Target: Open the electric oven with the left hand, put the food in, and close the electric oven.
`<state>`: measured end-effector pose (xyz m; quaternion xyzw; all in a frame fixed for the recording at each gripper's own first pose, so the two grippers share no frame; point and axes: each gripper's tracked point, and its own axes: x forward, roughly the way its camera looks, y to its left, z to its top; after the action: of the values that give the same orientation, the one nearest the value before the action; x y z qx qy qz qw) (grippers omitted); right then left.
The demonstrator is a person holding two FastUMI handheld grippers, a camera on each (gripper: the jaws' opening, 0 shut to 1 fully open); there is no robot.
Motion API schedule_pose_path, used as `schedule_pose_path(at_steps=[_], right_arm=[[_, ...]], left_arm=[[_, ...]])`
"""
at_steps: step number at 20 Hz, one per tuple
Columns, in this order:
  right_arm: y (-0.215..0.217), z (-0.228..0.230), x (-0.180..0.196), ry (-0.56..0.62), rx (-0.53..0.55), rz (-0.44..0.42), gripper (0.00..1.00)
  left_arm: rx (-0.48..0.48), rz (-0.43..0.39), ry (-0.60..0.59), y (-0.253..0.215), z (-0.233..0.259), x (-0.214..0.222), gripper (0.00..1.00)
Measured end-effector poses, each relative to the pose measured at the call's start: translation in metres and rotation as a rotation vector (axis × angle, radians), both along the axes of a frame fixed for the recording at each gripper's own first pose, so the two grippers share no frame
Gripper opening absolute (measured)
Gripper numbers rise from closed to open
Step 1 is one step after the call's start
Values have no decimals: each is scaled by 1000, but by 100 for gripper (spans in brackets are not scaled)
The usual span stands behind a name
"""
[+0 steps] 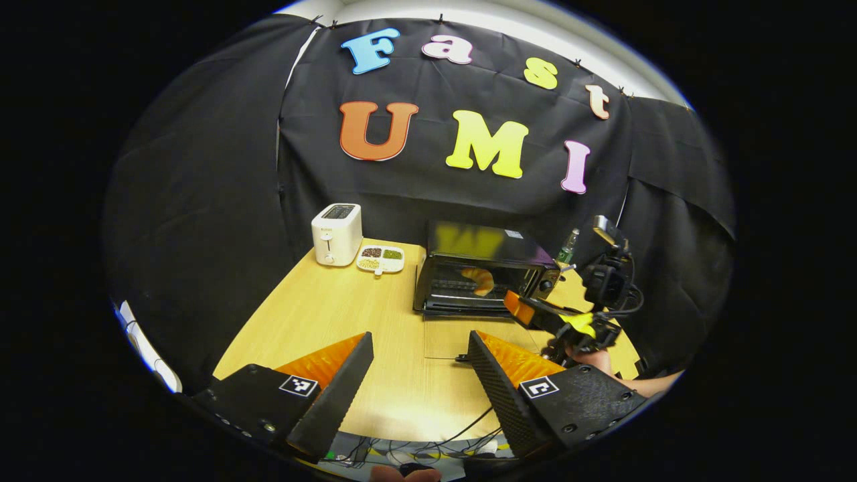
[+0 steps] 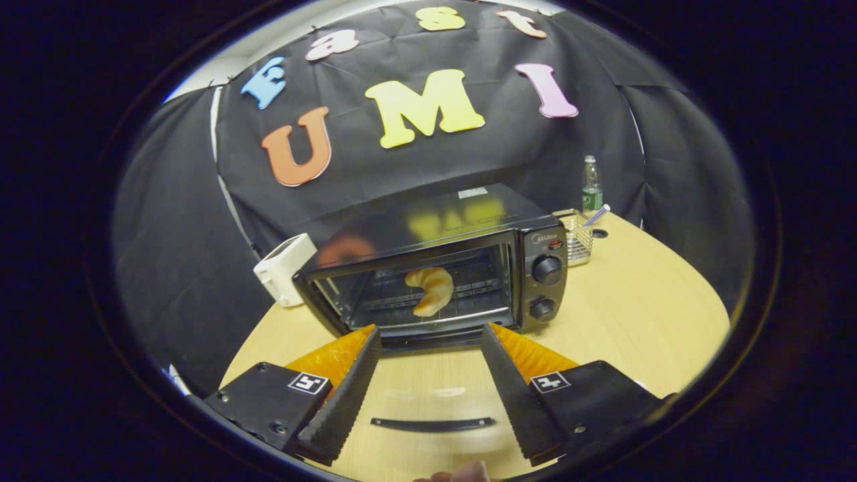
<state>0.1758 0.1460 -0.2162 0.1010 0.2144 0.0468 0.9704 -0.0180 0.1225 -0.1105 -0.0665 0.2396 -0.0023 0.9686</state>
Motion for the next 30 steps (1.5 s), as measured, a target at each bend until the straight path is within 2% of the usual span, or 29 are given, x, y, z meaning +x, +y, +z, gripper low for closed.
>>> schedule_pose_path(at_steps=[3, 9, 15, 23, 30], right_arm=[[-13, 24, -44, -12, -41, 36, 96], [-60, 68, -100, -44, -79, 27, 96], [-123, 95, -139, -65, -135, -54, 96], [-198, 89, -182, -10, -185, -190, 96], [-241, 81, -212, 41, -236, -289, 97]], left_arm=[[37, -24, -28, -15, -5, 10, 94], [7, -83, -1, -57, -43, 29, 94], [-49, -126, 97, -101, -100, 37, 94], [-90, -161, 232, -149, -184, 52, 94], [-59, -160, 296, -163, -233, 71, 94]])
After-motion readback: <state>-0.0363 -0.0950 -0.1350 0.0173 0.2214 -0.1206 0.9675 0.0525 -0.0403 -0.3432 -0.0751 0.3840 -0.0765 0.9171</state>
